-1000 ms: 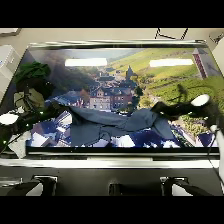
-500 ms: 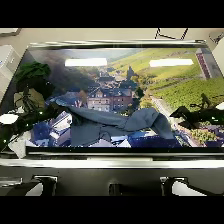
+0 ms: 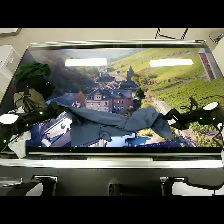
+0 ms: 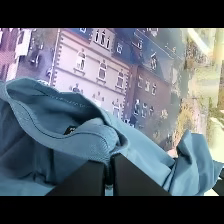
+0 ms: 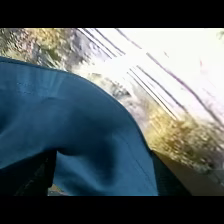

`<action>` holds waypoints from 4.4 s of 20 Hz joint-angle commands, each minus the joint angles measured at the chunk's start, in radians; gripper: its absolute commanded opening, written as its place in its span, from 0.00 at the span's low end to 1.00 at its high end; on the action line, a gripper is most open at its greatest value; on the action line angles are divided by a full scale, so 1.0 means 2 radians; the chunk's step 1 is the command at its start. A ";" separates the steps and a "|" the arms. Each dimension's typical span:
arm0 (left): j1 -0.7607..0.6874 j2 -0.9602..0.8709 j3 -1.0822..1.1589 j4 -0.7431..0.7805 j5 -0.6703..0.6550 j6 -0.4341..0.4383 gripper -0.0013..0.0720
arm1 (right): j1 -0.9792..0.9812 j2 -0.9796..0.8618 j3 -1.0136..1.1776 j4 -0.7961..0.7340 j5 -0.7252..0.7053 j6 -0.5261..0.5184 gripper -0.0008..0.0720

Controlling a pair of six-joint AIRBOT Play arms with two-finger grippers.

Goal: Fold the clothes and pants, and hang the long-sleeved shirts on hangers.

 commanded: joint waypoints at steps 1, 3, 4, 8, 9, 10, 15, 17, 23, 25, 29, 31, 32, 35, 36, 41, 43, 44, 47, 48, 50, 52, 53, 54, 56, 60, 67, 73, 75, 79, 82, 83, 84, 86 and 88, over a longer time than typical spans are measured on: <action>0.002 0.000 0.000 0.014 0.025 0.000 0.12 | 0.004 -0.001 0.021 -0.019 0.030 -0.005 0.98; 0.023 -0.001 0.000 0.040 0.032 -0.003 0.85 | -0.001 0.002 0.057 -0.061 0.076 -0.004 0.98; 0.044 -0.001 0.000 0.043 0.014 -0.014 0.95 | -0.010 0.003 0.075 -0.083 0.100 -0.004 0.98; 0.132 -0.017 -0.003 0.195 -0.161 -0.081 0.83 | -0.070 0.004 0.074 -0.127 0.177 0.022 0.98; 0.133 -0.029 -0.010 0.237 -0.188 -0.092 0.83 | -0.075 0.004 0.059 -0.126 0.185 0.023 0.98; 0.130 -0.041 -0.025 0.245 -0.201 -0.090 0.83 | -0.074 0.004 0.044 -0.126 0.189 0.022 0.98; 0.084 -0.084 -0.074 0.165 -0.171 -0.038 0.83 | -0.073 0.004 -0.001 -0.097 0.187 0.019 0.98; 0.063 -0.099 -0.074 0.147 -0.154 -0.037 0.83 | -0.073 0.004 -0.001 -0.096 0.185 0.019 0.97; 0.009 -0.119 -0.074 0.067 -0.093 -0.028 0.44 | -0.073 0.004 -0.017 -0.097 0.168 0.020 0.97; 0.007 -0.117 -0.072 0.054 -0.090 -0.019 0.05 | -0.073 0.004 -0.033 -0.094 0.149 0.020 0.97; 0.007 -0.098 -0.060 0.055 -0.112 -0.003 0.04 | -0.073 0.004 -0.054 -0.028 0.085 0.014 0.93; 0.007 -0.080 -0.060 0.055 -0.111 -0.003 0.04 | -0.073 0.004 -0.054 0.005 0.060 0.014 0.91; 0.007 -0.072 -0.060 0.055 -0.110 -0.003 0.04 | -0.070 0.003 -0.054 0.010 0.054 0.017 0.85; 0.007 -0.051 -0.057 0.055 -0.108 0.000 0.04 | -0.025 -0.003 -0.055 -0.003 0.036 0.023 0.69; 0.007 -0.042 -0.051 0.055 -0.109 0.001 0.04 | -0.007 -0.002 -0.051 -0.009 0.033 0.022 0.13; 0.019 0.035 0.118 0.055 -0.100 0.000 0.04 | 0.006 0.061 0.112 -0.021 0.055 -0.007 0.06; 0.029 0.058 0.260 0.055 -0.071 0.000 0.04 | 0.006 0.106 0.234 -0.023 0.035 -0.017 0.06; 0.034 0.065 0.339 0.055 -0.047 0.000 0.04 | 0.006 0.129 0.293 -0.025 0.017 -0.017 0.06; 0.049 0.070 0.532 0.061 -0.008 0.000 0.04 | 0.006 0.204 0.431 -0.053 -0.046 -0.015 0.06; 0.051 0.071 0.576 0.061 -0.009 0.000 0.04 | 0.006 0.228 0.452 -0.059 -0.049 -0.013 0.06; 0.051 0.080 0.620 0.061 -0.004 0.000 0.04 | 0.006 0.280 0.459 -0.064 -0.041 0.006 0.06; 0.051 0.091 0.625 0.061 0.033 0.000 0.04 | 0.006 0.315 0.459 -0.077 0.000 0.023 0.06; 0.051 0.094 0.625 0.061 0.060 0.000 0.04 | 0.006 0.326 0.459 -0.087 0.025 0.029 0.06; 0.051 0.094 0.625 0.066 0.094 0.000 0.04 | 0.006 0.334 0.459 -0.097 0.047 0.031 0.06; 0.051 0.090 0.624 0.105 0.140 0.000 0.04 | 0.006 0.340 0.459 -0.121 0.092 0.034 0.06; 0.051 0.039 0.622 0.216 0.080 0.000 0.04 | 0.006 0.304 0.438 -0.142 0.264 0.084 0.06; -0.024 -0.227 0.554 0.218 -0.035 0.000 0.05 | 0.006 0.235 0.050 -0.111 0.103 0.110 0.06; -0.106 -0.411 0.554 0.218 -0.231 -0.120 0.22 | 0.006 0.186 -0.049 -0.071 0.050 0.130 0.06; -0.106 -0.430 0.554 0.220 -0.307 -0.131 0.91 | 0.006 0.185 -0.048 -0.072 0.052 0.111 0.06; -0.036 -0.407 0.550 0.222 -0.449 -0.107 0.93 | 0.006 0.185 -0.048 -0.087 0.067 0.094 0.06; 0.015 -0.343 0.447 0.231 -0.490 -0.087 0.89 | 0.006 0.185 -0.048 -0.112 0.081 0.076 0.06; 0.025 -0.308 0.380 0.246 -0.465 -0.082 0.83 | 0.006 0.185 -0.048 -0.120 0.083 0.076 0.06; 0.033 -0.268 0.296 0.257 -0.427 -0.082 0.82 | 0.006 0.185 -0.048 -0.127 0.084 0.076 0.06; 0.039 -0.198 0.140 0.250 -0.357 -0.072 0.82 | 0.006 0.185 -0.048 -0.129 0.081 0.074 0.06; 0.034 -0.142 0.011 0.206 -0.306 -0.043 0.82 | 0.006 0.185 -0.048 -0.128 0.081 0.074 0.06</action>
